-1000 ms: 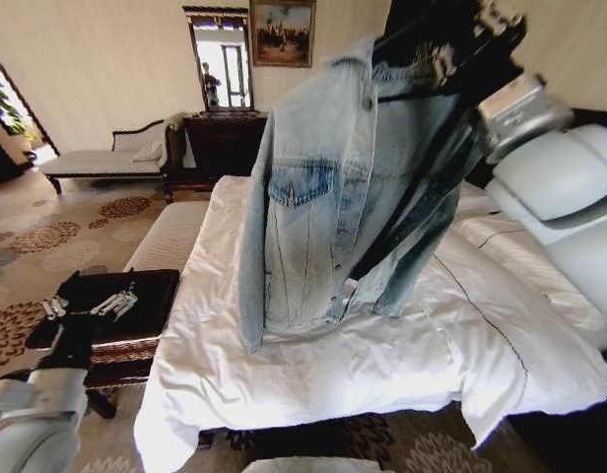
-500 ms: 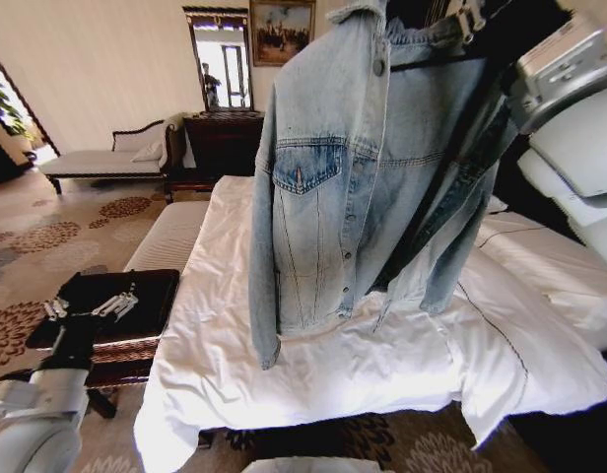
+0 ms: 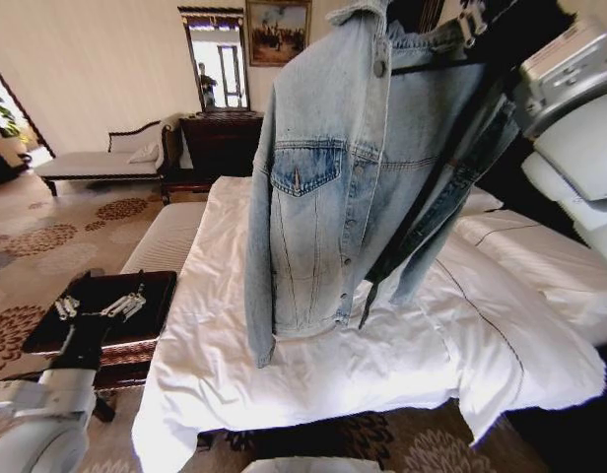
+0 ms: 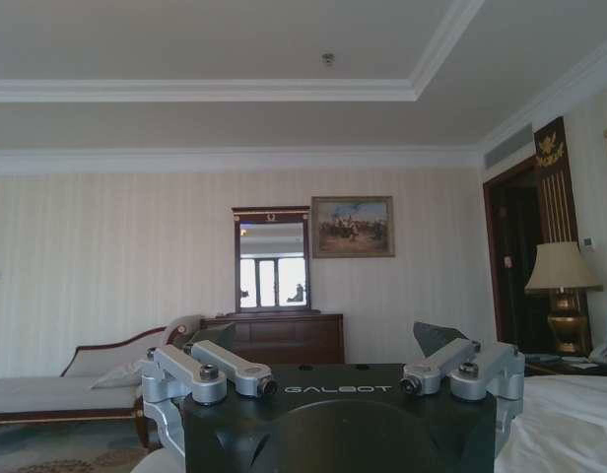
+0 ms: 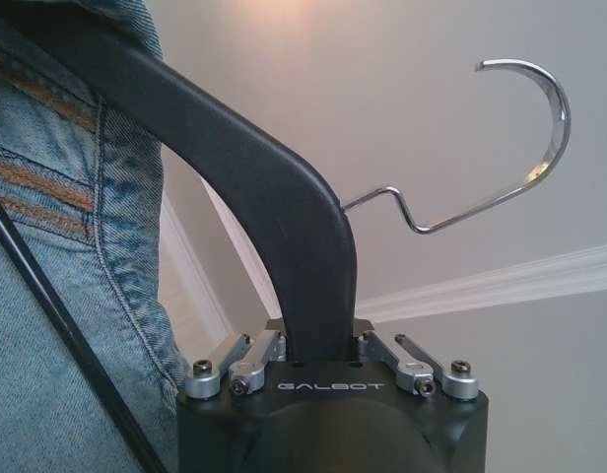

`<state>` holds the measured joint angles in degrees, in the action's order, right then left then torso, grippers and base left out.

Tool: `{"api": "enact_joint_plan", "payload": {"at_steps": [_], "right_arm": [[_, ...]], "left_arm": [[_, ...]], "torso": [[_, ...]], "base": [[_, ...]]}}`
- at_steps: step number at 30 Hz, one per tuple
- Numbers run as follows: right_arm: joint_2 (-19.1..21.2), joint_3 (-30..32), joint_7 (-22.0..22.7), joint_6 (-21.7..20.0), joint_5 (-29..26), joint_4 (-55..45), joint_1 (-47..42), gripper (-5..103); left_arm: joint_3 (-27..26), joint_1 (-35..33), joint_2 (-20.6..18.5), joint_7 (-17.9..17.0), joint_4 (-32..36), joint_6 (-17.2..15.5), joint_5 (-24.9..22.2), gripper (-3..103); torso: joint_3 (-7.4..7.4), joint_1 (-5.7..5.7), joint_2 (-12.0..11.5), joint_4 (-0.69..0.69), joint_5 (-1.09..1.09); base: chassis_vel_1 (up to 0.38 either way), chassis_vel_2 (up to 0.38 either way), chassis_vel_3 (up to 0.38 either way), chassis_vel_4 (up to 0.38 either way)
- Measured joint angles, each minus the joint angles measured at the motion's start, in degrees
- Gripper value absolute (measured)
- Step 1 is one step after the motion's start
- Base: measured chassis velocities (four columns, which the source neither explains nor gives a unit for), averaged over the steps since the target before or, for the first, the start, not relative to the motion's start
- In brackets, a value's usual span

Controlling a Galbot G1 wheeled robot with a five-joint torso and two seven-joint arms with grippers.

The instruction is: Pick up the clothes from the bed and hang them on the clothes hanger.

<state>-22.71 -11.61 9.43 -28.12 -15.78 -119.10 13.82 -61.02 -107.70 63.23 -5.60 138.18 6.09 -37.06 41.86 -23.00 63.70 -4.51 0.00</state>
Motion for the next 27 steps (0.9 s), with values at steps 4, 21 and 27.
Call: {"api": "enact_joint_plan", "payload": {"at_steps": [4, 21, 27], "right_arm": [[1.2, 0.7, 0.4, 0.0, -0.6, -1.3, -1.5, 26], [2.0, 1.8, 1.7, -1.0, -0.8, -3.8, -4.9, 25], [1.9, 2.8, 1.8, -0.5, -0.4, -4.2, -7.2, 25]], "left_arm": [[0.1, 0.1, 0.0, 0.0, -0.1, -0.1, 0.0, 100], [0.2, 0.2, 0.1, -0.1, -0.4, -0.3, -0.3, 100], [0.3, 0.5, 0.1, -0.2, -0.4, -0.4, -0.3, 100]], "torso": [[0.35, -0.25, 0.6, 0.00, 0.01], [1.34, -1.06, 2.4, 0.00, 0.00], [1.63, -1.26, 2.9, 0.02, 0.00]], "base": [[-0.065, -0.065, -0.071, -0.072], [-0.090, -0.126, -0.131, -0.093], [-0.021, -0.233, -0.232, -0.007]]}}
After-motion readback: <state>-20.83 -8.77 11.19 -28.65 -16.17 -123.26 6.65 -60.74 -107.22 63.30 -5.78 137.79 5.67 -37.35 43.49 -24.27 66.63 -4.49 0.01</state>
